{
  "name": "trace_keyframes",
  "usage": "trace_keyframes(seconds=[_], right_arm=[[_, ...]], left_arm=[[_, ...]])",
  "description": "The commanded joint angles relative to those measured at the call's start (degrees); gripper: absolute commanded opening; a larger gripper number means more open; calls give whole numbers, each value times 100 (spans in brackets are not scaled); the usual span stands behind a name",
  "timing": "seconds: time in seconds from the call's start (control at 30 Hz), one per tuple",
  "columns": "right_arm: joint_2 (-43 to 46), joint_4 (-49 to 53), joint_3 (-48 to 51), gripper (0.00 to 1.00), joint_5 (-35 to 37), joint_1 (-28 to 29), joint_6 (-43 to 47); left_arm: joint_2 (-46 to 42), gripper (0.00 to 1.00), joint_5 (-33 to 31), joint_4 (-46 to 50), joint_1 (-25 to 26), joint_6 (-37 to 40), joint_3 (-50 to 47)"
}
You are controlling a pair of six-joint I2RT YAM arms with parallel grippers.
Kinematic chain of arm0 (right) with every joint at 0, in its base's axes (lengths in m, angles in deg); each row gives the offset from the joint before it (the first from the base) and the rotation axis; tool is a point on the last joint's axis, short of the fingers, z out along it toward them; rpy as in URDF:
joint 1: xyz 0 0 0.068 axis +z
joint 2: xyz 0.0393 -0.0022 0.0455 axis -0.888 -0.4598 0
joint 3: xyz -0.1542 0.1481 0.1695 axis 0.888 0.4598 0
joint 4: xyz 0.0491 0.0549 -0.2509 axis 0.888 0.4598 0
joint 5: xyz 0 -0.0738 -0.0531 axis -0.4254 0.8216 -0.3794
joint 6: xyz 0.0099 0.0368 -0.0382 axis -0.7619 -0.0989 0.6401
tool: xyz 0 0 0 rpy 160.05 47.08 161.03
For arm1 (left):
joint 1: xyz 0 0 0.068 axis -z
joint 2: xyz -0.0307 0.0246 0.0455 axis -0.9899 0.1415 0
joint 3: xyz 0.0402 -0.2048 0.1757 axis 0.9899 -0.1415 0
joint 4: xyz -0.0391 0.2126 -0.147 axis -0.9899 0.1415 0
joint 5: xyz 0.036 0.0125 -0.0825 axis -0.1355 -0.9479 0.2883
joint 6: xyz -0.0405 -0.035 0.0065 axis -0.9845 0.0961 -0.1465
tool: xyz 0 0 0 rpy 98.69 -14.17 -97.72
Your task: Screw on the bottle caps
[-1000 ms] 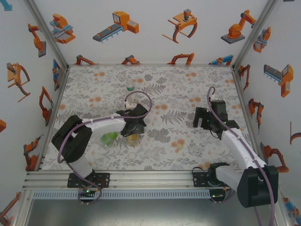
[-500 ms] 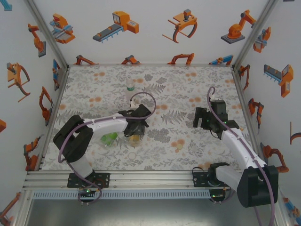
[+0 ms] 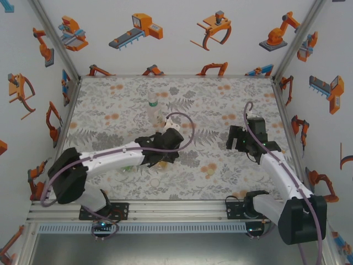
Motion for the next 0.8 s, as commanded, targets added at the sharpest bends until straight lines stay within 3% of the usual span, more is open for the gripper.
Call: trace_keyframes(seconds=[0.0, 0.2, 0.43, 0.6, 0.7, 0.77], right_arm=[[142, 102, -47, 78, -126, 49, -141], [165, 207, -141, 77, -256, 114, -234], [188, 344, -290, 75, -306, 499, -272], [51, 669, -518, 74, -188, 1081, -426], [14, 880, -599, 73, 181, 1547, -566], [11, 1015, -618, 72, 352, 1822, -684]], left_arm=[[-607, 11, 151, -489, 31, 678, -243], [-1286, 0, 839, -551, 20, 1122, -124], [-2093, 0, 1611, -1324, -63, 1876, -621], [-2683, 0, 3380, -1646, -1019, 2184, -977], [-2938, 0, 3915, -1785, -1473, 2461, -1129], [-3124, 0, 4087, -2374, -1631, 2298, -1408]])
